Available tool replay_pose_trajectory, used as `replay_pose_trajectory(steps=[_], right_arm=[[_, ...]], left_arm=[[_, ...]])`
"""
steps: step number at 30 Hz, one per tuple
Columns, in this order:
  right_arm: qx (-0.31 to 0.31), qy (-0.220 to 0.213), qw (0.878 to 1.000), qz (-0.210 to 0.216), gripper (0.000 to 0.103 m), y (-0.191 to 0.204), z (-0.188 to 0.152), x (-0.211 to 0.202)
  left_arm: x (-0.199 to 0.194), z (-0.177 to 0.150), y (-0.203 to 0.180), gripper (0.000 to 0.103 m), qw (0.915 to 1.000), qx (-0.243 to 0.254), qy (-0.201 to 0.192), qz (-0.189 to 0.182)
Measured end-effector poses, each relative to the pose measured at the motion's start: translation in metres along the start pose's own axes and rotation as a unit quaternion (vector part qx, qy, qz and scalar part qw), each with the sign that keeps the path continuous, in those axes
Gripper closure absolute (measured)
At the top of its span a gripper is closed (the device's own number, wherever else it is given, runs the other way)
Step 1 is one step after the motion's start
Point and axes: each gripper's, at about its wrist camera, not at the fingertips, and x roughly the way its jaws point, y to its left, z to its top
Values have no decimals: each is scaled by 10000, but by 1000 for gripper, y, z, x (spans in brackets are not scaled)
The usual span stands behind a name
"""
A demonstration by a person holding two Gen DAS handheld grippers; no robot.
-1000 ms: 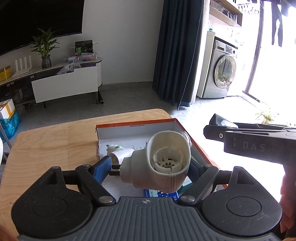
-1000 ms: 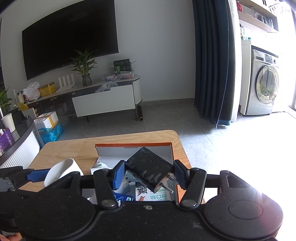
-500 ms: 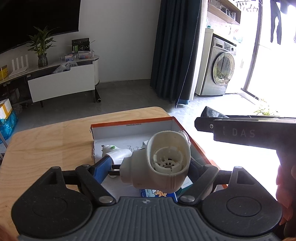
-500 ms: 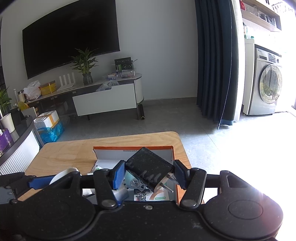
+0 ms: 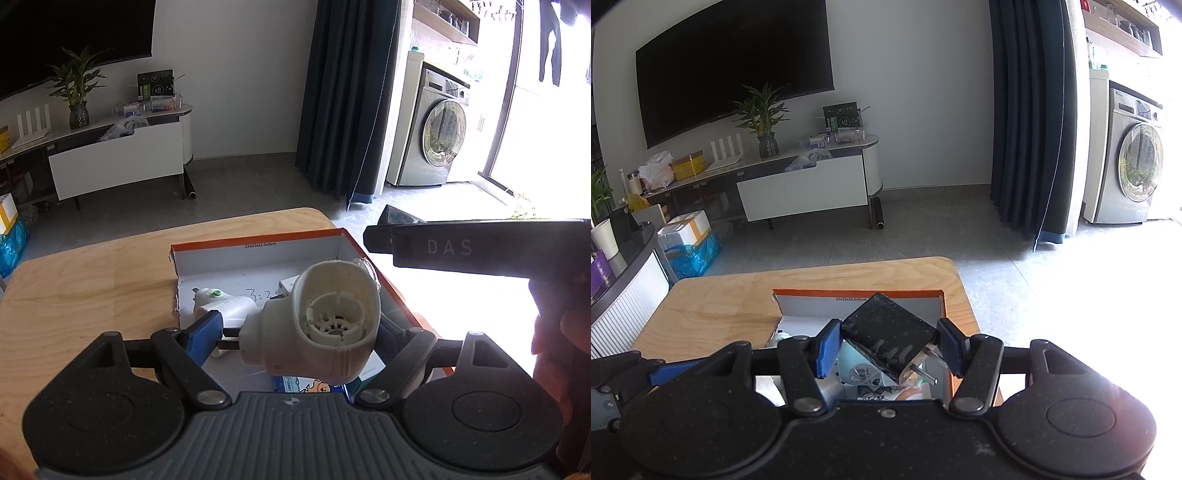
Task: Organize rigid objects
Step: 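Lower the white adapter and black charger into the box with both tools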
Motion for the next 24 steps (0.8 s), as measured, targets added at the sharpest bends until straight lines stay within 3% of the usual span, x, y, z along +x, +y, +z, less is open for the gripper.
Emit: replay_pose_trajectory(steps=[24], right_arm=[[-163,215,9996,51,35,7,20,47]], left_arm=[[11,2,2,17,9999,-82,67,-8]])
